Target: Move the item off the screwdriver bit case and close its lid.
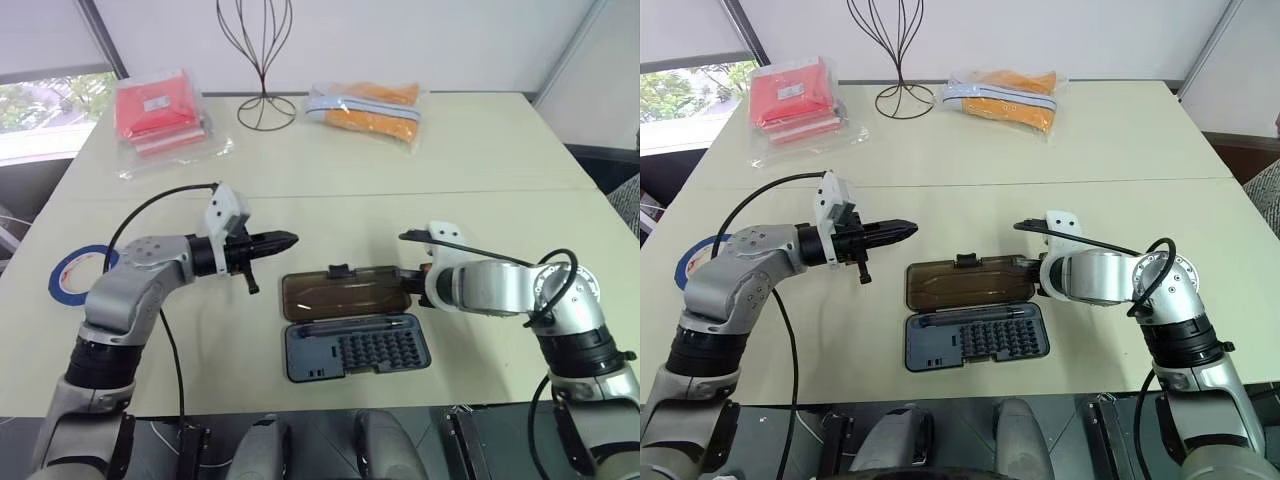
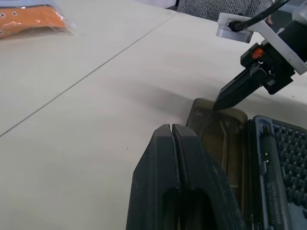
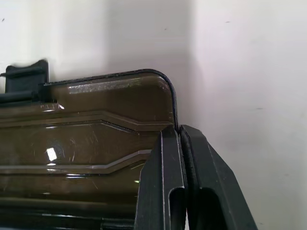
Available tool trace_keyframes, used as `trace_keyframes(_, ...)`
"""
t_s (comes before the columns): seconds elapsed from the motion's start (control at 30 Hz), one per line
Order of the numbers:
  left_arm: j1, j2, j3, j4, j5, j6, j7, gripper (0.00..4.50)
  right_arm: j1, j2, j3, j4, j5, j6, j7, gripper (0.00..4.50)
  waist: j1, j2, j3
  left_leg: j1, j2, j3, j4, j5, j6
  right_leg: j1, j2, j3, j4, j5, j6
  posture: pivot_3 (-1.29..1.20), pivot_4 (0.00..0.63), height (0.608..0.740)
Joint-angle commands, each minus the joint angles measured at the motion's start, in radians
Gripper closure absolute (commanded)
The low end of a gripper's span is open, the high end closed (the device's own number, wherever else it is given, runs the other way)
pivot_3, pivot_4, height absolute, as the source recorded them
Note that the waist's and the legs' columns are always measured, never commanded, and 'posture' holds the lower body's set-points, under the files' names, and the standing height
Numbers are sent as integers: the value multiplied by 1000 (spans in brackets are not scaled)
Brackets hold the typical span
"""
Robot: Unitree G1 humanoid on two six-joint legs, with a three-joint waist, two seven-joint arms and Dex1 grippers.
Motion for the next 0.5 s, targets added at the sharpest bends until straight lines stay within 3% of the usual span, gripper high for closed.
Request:
trace_keyframes(0.03,-15,1,5,-10,0,-20,-4,4500,-27,-17,12,-18,23,-11,34,3605,0,0,0,0,0,0,0,0,0,0,0,0,0,0,0,0,150,740)
trace_keyframes(0.27,-18,0,3,-10,-4,-21,-9,4500,-44,-42,30,-15,23,-29,44,40,4,0,0,0,0,0,0,0,0,0,0,0,0,0,0,0,150,740)
trace_keyframes(0.5,13,45,26,-66,-91,63,-73,4500,-113,-116,22,-51,-56,-22,182,40,2,0,0,-1,0,0,0,0,0,0,0,0,-2,0,0,0,150,740)
